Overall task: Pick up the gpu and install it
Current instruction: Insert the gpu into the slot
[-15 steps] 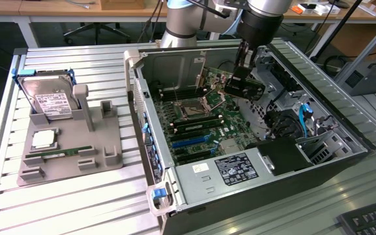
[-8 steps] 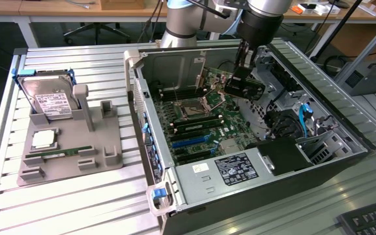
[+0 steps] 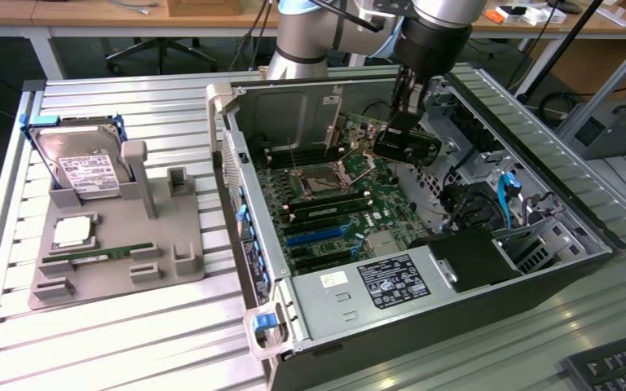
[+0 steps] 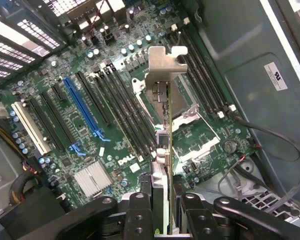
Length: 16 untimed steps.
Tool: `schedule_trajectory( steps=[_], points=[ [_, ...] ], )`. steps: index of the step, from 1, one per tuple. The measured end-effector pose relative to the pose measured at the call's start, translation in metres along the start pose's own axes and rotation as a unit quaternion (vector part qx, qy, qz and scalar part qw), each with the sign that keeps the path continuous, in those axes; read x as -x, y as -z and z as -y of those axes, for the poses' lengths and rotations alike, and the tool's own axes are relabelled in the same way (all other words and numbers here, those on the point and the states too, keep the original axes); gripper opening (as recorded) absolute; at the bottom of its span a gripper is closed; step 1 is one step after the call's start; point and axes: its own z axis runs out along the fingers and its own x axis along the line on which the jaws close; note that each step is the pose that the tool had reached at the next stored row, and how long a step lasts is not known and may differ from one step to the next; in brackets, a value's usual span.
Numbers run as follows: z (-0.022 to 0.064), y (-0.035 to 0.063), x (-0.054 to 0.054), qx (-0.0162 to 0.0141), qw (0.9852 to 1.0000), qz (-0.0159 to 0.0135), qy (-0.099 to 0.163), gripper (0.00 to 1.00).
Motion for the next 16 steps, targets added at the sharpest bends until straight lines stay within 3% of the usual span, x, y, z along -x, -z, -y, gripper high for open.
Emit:
schedule_trajectory(
  steps=[16],
  points=[
    [0.0000, -0.0003, 0.0000, 0.0006, 0.9996, -0.0004, 0.027, 0.27]
  ],
)
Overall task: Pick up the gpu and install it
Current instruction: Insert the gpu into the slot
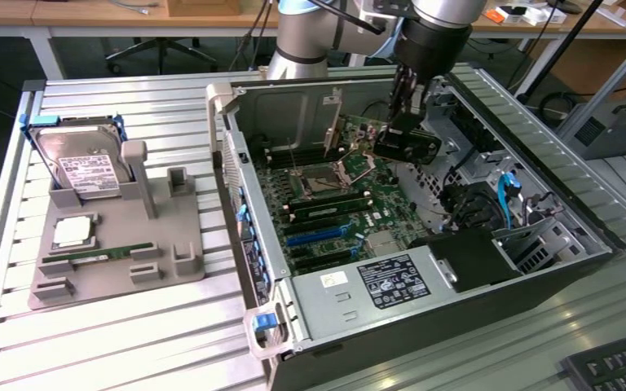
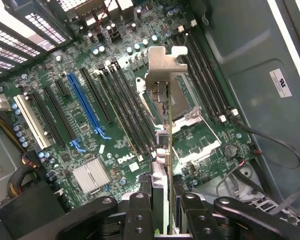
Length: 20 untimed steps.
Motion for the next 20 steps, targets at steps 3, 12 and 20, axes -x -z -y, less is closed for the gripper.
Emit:
schedule_trajectory(
  steps=[3, 12, 20],
  points=[
    [0.0000, -0.0001, 0.0000, 0.0001, 1.0000, 0.0000, 0.004, 0.27],
    [0.0000, -0.0001, 0.0000, 0.0003, 0.9999, -0.0002, 0.017, 0.27],
    [0.0000, -0.0002, 0.0000, 0.0005, 0.9997, -0.0004, 0.026, 0.27]
  ],
)
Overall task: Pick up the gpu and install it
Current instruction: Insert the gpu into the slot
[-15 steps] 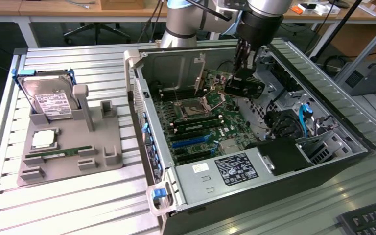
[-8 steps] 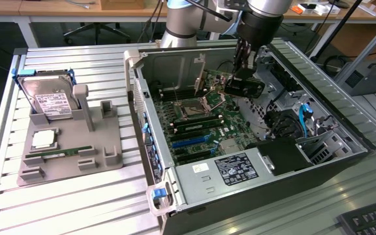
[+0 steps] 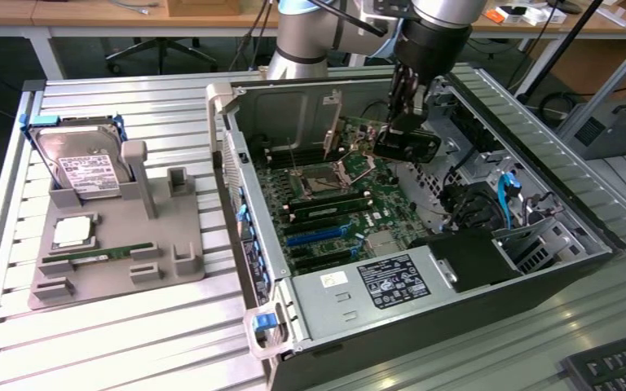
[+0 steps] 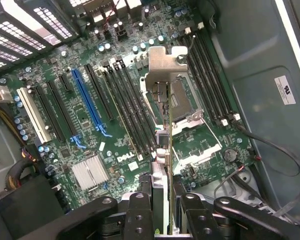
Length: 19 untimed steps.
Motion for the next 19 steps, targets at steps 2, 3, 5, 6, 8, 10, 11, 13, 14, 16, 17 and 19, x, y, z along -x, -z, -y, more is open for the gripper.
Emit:
schedule_trajectory(
  steps=[2, 3, 5, 6, 8, 10, 11, 13, 14, 16, 17, 19],
  points=[
    [0.0000, 0.0000, 0.0000, 0.0001, 1.0000, -0.0001, 0.003, 0.27],
    [0.0000, 0.0000, 0.0000, 0.0001, 1.0000, -0.0001, 0.004, 0.27],
    [0.0000, 0.0000, 0.0000, 0.0001, 1.0000, -0.0002, 0.007, 0.27],
    [0.0000, -0.0001, 0.0000, 0.0001, 1.0000, -0.0002, 0.008, 0.27],
    [0.0000, -0.0001, 0.0000, 0.0002, 0.9999, -0.0002, 0.011, 0.27],
    [0.0000, -0.0001, 0.0000, 0.0002, 0.9999, -0.0003, 0.013, 0.27],
    [0.0000, -0.0001, 0.0000, 0.0002, 0.9999, -0.0004, 0.014, 0.27],
    [0.0000, -0.0001, 0.0000, 0.0003, 0.9999, -0.0004, 0.017, 0.27],
    [0.0000, -0.0001, 0.0000, 0.0003, 0.9998, -0.0005, 0.019, 0.27],
    [0.0000, -0.0002, 0.0000, 0.0004, 0.9997, -0.0006, 0.023, 0.27],
    [0.0000, -0.0002, 0.0000, 0.0004, 0.9997, -0.0006, 0.025, 0.27],
    [0.0000, -0.0002, 0.0000, 0.0004, 0.9996, -0.0008, 0.028, 0.27]
  ],
)
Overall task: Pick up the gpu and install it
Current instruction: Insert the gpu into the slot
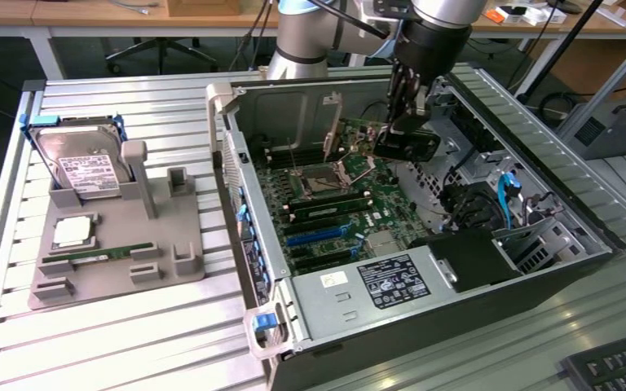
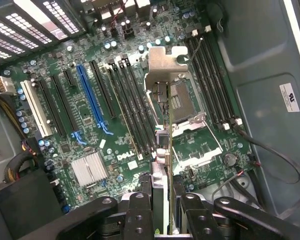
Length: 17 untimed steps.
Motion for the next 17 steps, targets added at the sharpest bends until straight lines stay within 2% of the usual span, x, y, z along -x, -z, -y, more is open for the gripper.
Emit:
schedule_trajectory(
  steps=[17],
  points=[
    [0.0000, -0.0003, 0.0000, 0.0005, 0.9993, -0.0010, 0.036, 0.27]
  ],
)
